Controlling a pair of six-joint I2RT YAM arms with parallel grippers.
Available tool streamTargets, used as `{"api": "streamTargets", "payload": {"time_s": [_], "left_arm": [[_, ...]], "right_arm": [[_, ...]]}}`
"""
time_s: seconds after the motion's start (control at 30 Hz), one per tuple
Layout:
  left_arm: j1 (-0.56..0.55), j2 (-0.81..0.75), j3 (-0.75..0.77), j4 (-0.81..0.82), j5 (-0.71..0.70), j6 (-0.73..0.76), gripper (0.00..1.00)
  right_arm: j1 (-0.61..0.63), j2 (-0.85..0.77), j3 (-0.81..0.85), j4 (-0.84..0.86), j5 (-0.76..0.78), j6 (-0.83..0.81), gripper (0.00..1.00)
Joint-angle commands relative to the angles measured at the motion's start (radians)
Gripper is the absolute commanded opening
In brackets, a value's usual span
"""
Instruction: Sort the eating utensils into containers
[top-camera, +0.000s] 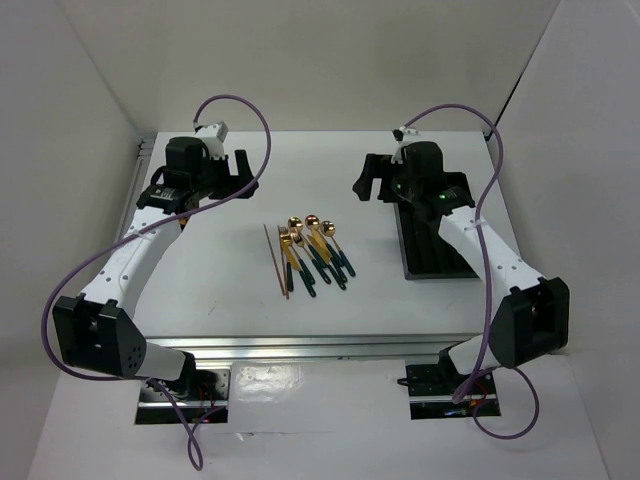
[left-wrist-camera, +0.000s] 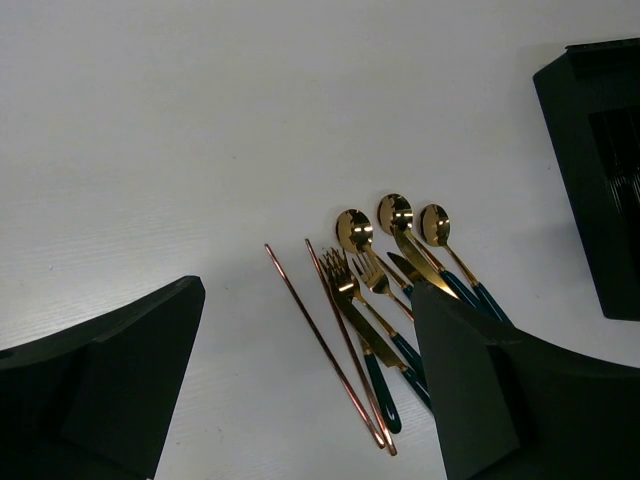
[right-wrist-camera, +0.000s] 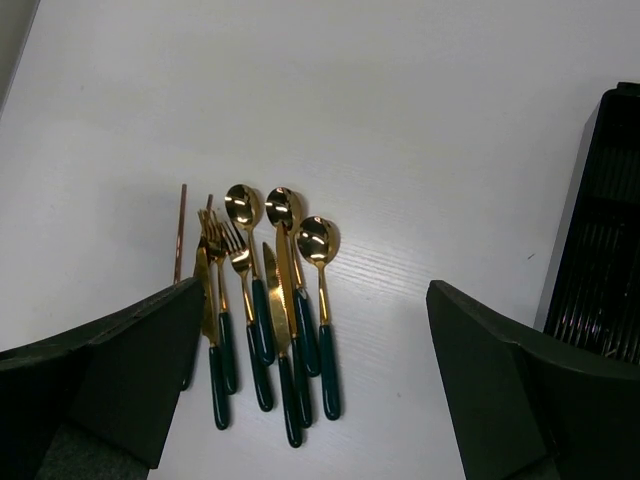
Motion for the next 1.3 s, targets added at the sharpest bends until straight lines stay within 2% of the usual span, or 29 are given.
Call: {"api": "streamTargets", "payload": {"time_s": [0.0,0.43,0.73,0.9,1.07,1.1,1.27], "left_arm": [[0.003,-0.005,0.005,0.026,0.011,0.005,1.00],[0.003,0.014,0.035,-0.004,-0.010,-0.034,1.00],[0.003,0.013,0.035,-0.013,-0.028,-0.057,1.00],[0.003,0.022,0.035,-0.023,-0.038,-0.057,1.00],[0.003,0.033,0.045,-0.034,-0.049,-0.057,1.00],[0.003,0.033,0.045,-0.034,-0.049,-0.057,1.00],[0.003,0.053,0.054,-0.043,-0.049,-0.057,1.00]], "right_arm": [[0.003,0.007,0.014,0.045,-0.009,-0.012,1.00],[0.030,0.017,0.012,0.003,-0.029,0.007,1.00],[0.087,0.038,-0.054,-0.040,-0.041,0.034,0.85],[0.151,0.118,-0.054,-0.083,0.005,0.034,0.76],[0.151,0.154,-0.095,-0.092,0.023,0.034,0.66],[0.151,0.155,-0.095,-0.092,0.035,0.034,0.61],[0.170,0.207,-0.114,-0.121,0.075,0.043,0.55]]}}
